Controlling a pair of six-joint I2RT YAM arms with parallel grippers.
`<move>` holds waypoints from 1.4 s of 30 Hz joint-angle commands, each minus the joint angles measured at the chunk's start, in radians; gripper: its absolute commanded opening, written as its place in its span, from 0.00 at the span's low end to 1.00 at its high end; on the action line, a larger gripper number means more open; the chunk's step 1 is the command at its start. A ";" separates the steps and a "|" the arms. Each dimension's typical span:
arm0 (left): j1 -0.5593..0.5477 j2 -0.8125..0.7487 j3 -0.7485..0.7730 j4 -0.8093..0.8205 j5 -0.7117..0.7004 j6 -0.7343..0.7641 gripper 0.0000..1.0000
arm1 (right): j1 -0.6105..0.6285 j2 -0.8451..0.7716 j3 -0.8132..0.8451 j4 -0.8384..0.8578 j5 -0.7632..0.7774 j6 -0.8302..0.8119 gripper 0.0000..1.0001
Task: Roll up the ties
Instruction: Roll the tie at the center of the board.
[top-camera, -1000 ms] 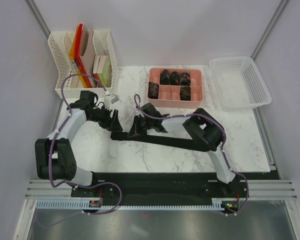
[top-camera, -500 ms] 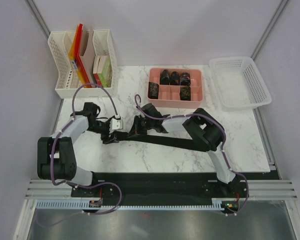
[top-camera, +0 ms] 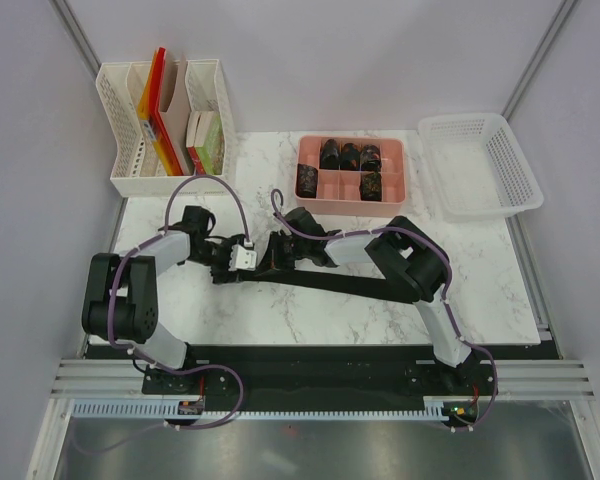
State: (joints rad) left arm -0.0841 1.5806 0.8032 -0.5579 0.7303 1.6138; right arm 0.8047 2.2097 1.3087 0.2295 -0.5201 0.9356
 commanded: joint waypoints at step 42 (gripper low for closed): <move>0.319 -0.068 0.036 0.047 -0.133 -1.743 0.74 | 0.004 0.096 0.096 -0.079 0.028 -0.139 0.00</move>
State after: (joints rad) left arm 0.2325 1.4681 0.8677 -0.5880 0.6842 0.0021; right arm 0.8051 2.2604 1.3952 0.2050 -0.5446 0.8322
